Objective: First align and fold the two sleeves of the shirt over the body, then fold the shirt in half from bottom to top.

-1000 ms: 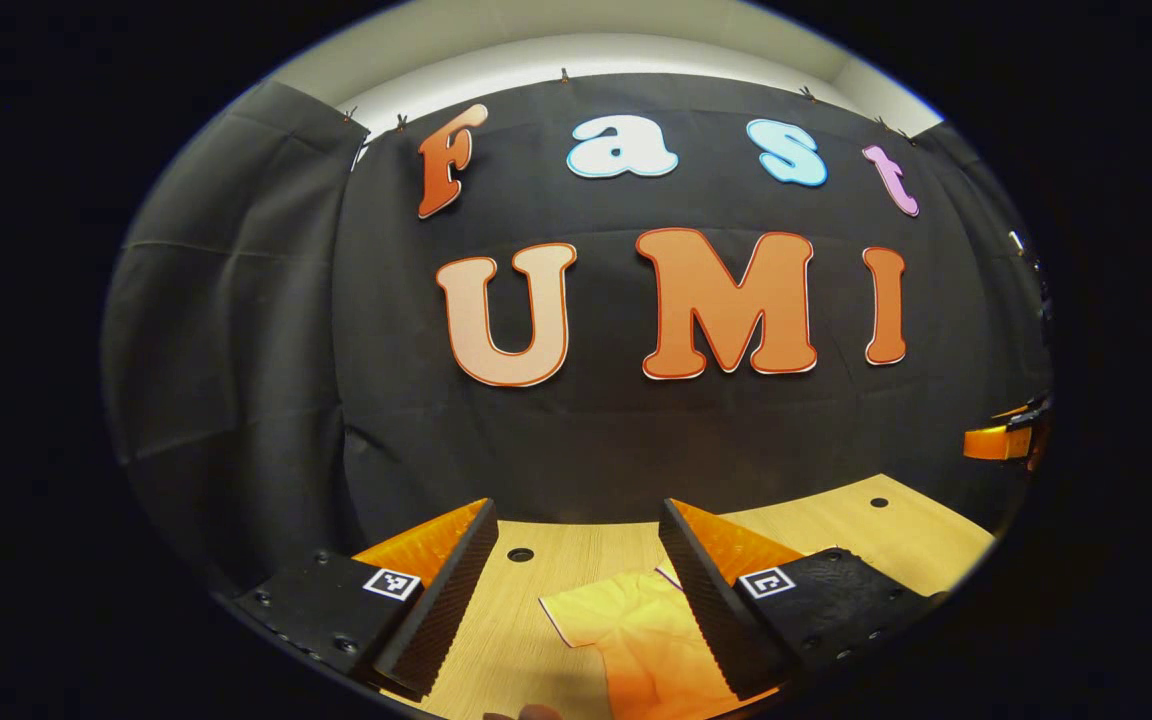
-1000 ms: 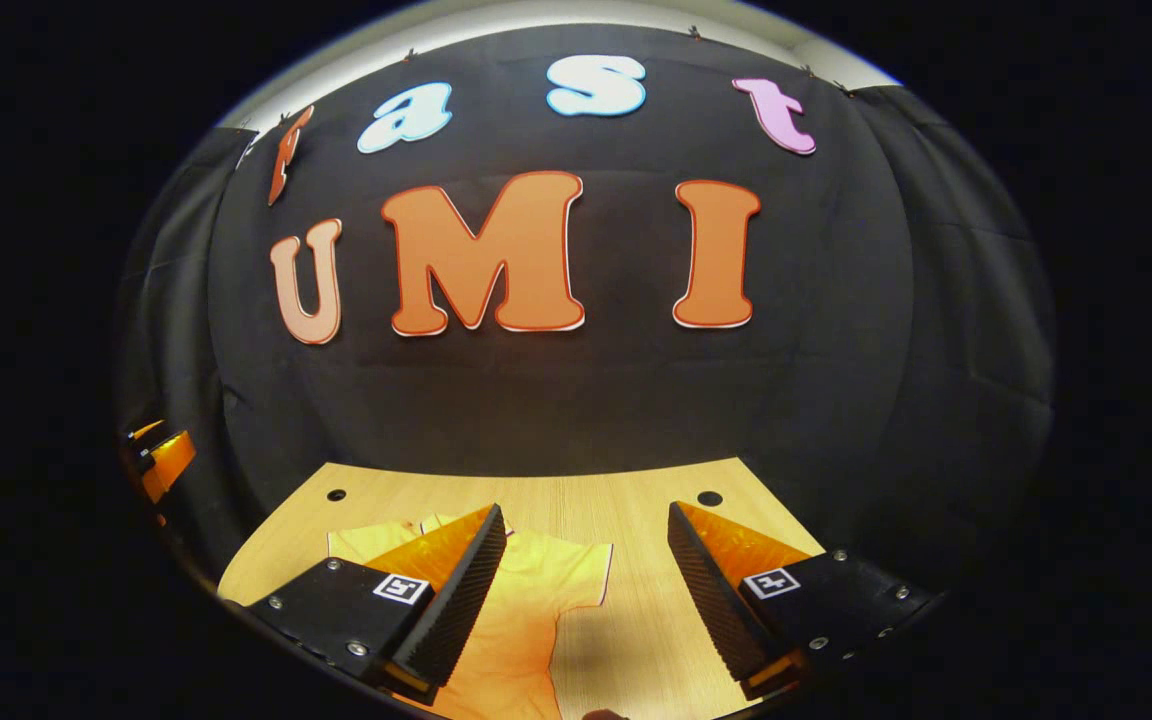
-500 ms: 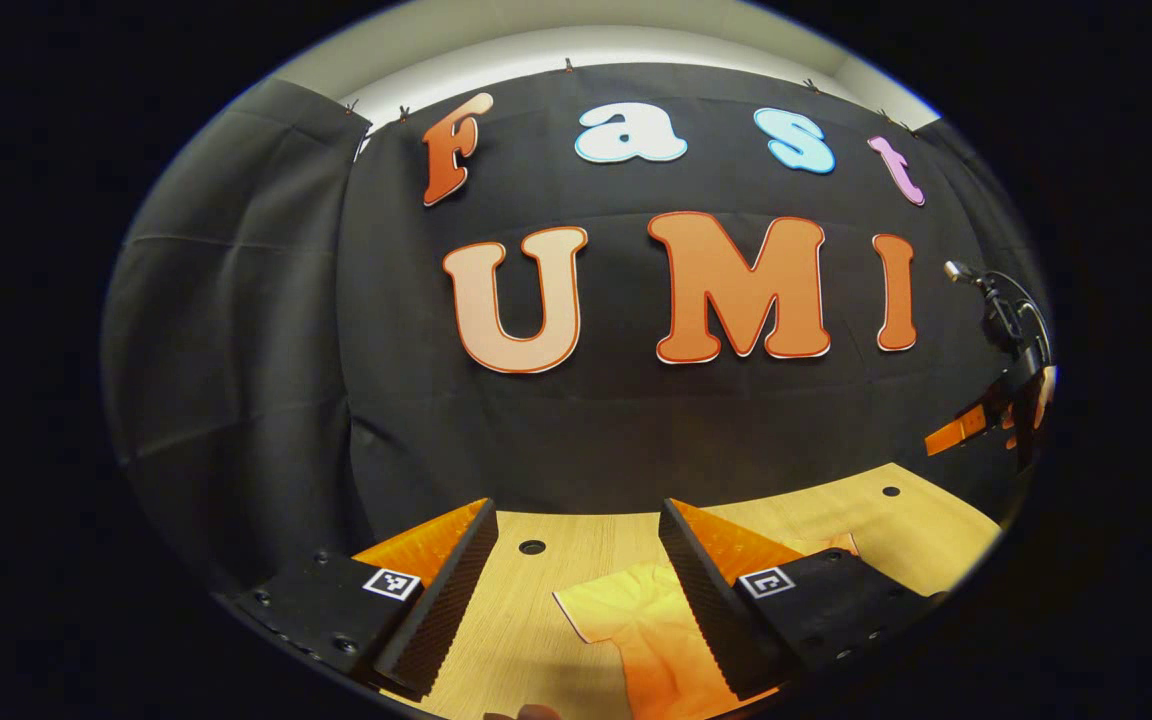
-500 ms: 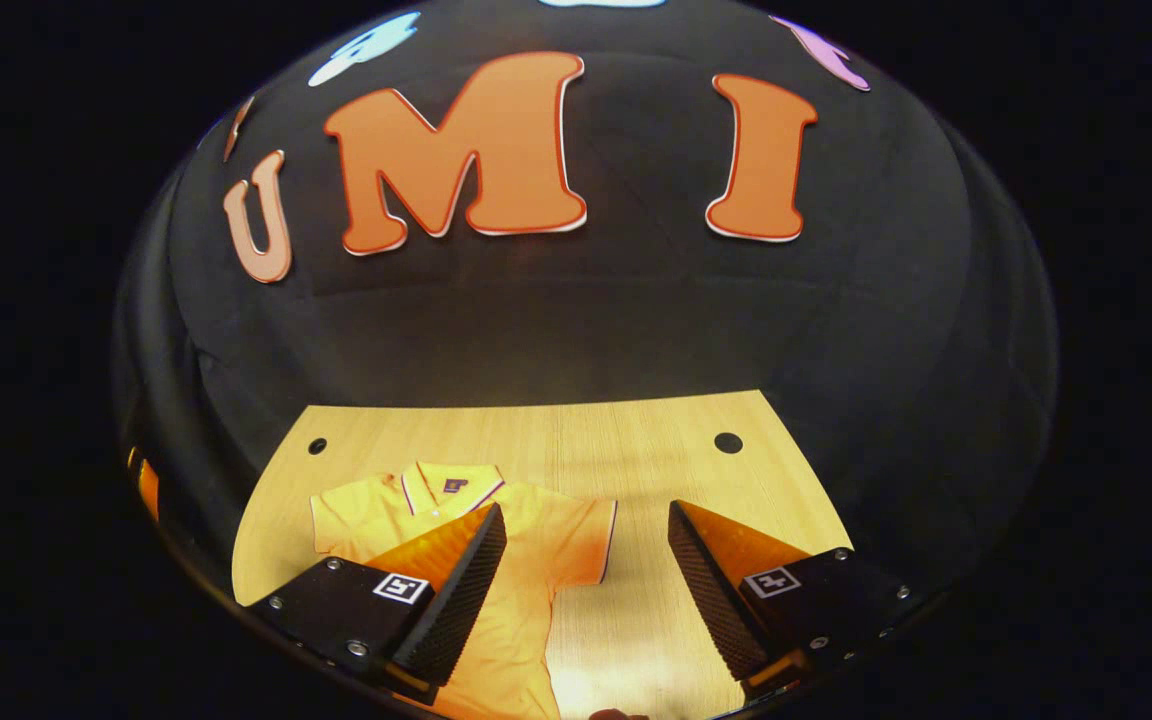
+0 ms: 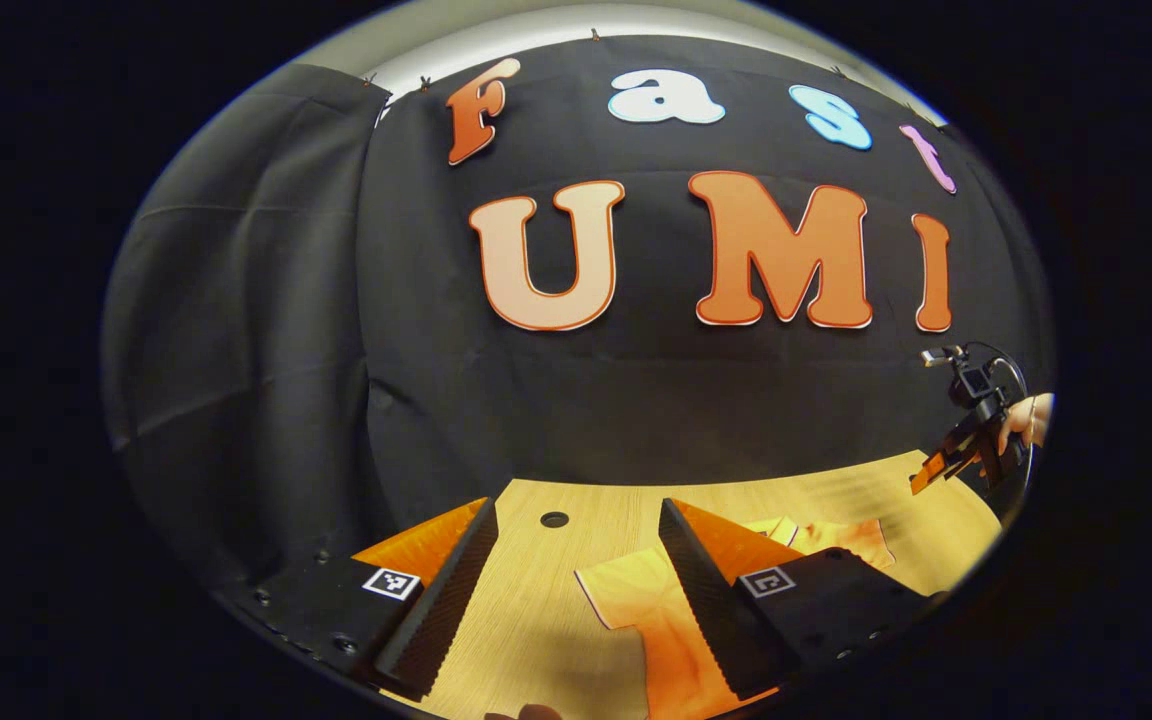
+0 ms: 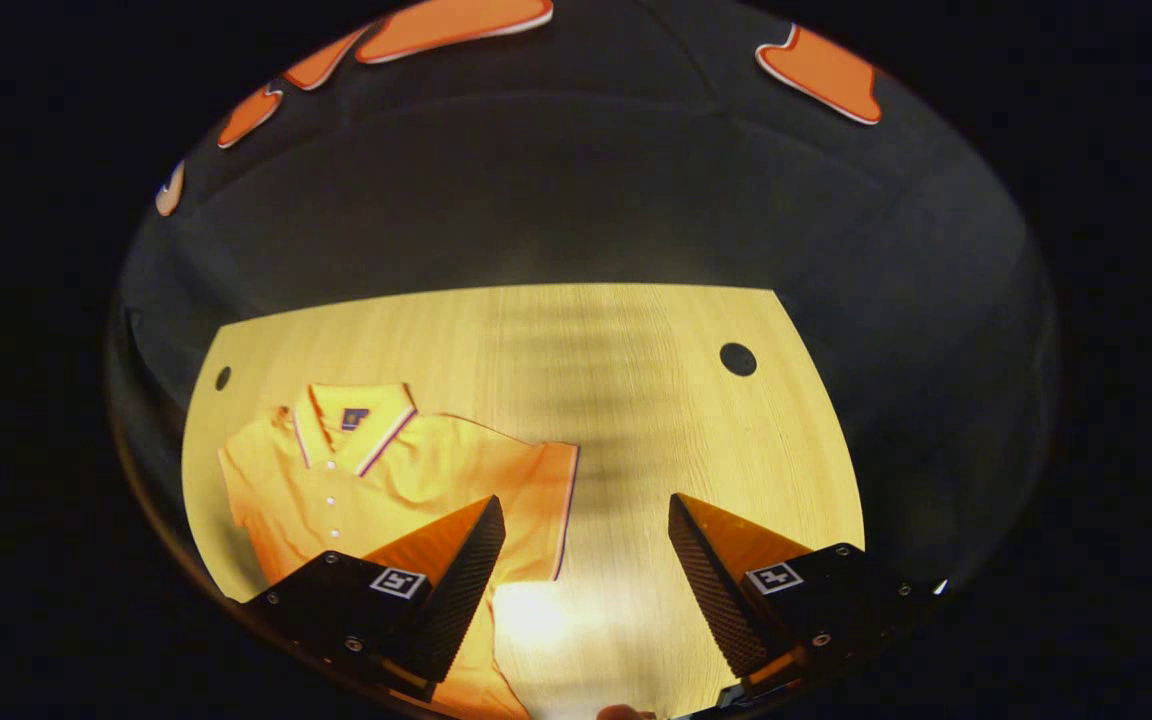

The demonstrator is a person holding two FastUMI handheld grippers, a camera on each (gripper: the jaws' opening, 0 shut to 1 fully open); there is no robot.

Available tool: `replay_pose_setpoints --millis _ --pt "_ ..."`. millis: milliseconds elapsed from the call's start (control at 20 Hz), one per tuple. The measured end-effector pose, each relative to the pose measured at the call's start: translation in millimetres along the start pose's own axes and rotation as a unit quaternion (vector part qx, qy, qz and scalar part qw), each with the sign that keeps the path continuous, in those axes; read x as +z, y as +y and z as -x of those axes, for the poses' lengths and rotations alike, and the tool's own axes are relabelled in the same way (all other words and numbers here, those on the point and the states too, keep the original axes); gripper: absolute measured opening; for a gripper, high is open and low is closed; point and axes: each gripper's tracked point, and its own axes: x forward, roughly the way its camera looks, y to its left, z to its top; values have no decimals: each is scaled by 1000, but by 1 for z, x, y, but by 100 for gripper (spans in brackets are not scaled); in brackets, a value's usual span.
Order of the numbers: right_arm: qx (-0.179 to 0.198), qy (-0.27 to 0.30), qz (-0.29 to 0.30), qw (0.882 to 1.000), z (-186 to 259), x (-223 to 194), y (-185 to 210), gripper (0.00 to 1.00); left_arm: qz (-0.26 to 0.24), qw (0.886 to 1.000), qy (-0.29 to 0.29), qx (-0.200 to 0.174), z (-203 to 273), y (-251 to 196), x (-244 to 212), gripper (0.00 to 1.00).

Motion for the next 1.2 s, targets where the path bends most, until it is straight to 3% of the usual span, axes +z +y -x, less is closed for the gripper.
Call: replay_pose_setpoints --millis 250,400,1000,1100,1150,1200 --pt "-9 60 -32 998 -56 -20 0 100 4 999 35 7 -9 4 -24 100" --pt "-14 87 -20 996 -77 -36 3 100 -1 999 44 16 -12 8 -31 100" --pt "8 144 -30 989 -105 -59 18 99 1 997 74 18 -19 12 -55 100" --pt "26 151 -52 987 -106 -61 27 97 3 997 76 18 -20 14 -55 100" --pt "28 154 -64 986 -103 -62 29 92 3 997 78 18 -22 14 -57 100" --pt "27 154 -70 985 -105 -61 30 79 2 997 80 18 -22 14 -58 100"
